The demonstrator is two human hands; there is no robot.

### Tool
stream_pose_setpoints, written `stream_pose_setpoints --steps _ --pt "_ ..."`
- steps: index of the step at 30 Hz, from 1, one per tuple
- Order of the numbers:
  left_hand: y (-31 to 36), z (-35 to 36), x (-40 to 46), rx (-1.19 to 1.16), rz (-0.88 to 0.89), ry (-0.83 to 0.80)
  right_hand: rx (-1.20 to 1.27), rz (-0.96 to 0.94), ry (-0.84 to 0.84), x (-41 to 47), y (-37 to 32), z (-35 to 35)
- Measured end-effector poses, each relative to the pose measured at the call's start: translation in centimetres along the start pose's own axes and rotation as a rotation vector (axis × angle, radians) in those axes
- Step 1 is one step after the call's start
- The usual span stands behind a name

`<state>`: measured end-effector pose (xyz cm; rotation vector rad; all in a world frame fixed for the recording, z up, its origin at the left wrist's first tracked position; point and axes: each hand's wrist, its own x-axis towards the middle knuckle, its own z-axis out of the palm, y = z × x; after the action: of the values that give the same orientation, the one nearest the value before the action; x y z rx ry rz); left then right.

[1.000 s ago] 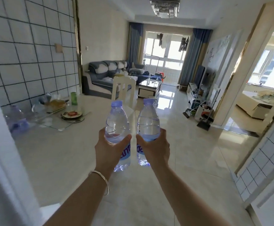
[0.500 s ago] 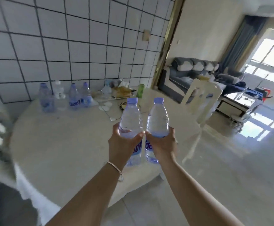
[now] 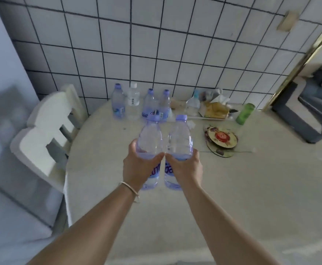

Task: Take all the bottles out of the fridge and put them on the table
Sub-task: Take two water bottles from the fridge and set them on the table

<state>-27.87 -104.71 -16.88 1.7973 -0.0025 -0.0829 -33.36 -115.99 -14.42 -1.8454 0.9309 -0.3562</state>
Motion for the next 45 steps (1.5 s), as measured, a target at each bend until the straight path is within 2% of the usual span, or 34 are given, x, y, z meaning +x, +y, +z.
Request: stream_pose_setpoints --steps 14,19,25,29,37,43,45 --pt "-5.5 -1.1 23.7 0.087 -0.190 0.171 0.060 0.079 -0.242 19.1 -5.4 19.0" --pt "-6.9 -1.5 29.6 0.112 -0.175 0.219 0.049 0.000 -0.251 22.3 -5.7 24.2" --pt "-9.6 -2.0 34.9 0.107 -0.080 0.185 0.028 -0.120 -0.283 25.7 -5.8 27.1" --pt "-11.5 -1.8 37.2 0.103 -0.062 0.154 0.045 -0.130 -0.275 27.0 -5.6 28.2" --pt "-13.2 -1.0 38.7 0.061 -0.051 0.192 0.023 -0.158 -0.275 28.0 -4.5 30.0" --pt "-13.5 -1.1 38.9 0.084 -0.072 0.151 0.012 -0.198 -0.264 27.8 -4.1 30.9" --pt "-13.5 -1.1 38.7 0.154 -0.064 0.115 0.015 -0.203 -0.252 27.5 -4.0 30.7"
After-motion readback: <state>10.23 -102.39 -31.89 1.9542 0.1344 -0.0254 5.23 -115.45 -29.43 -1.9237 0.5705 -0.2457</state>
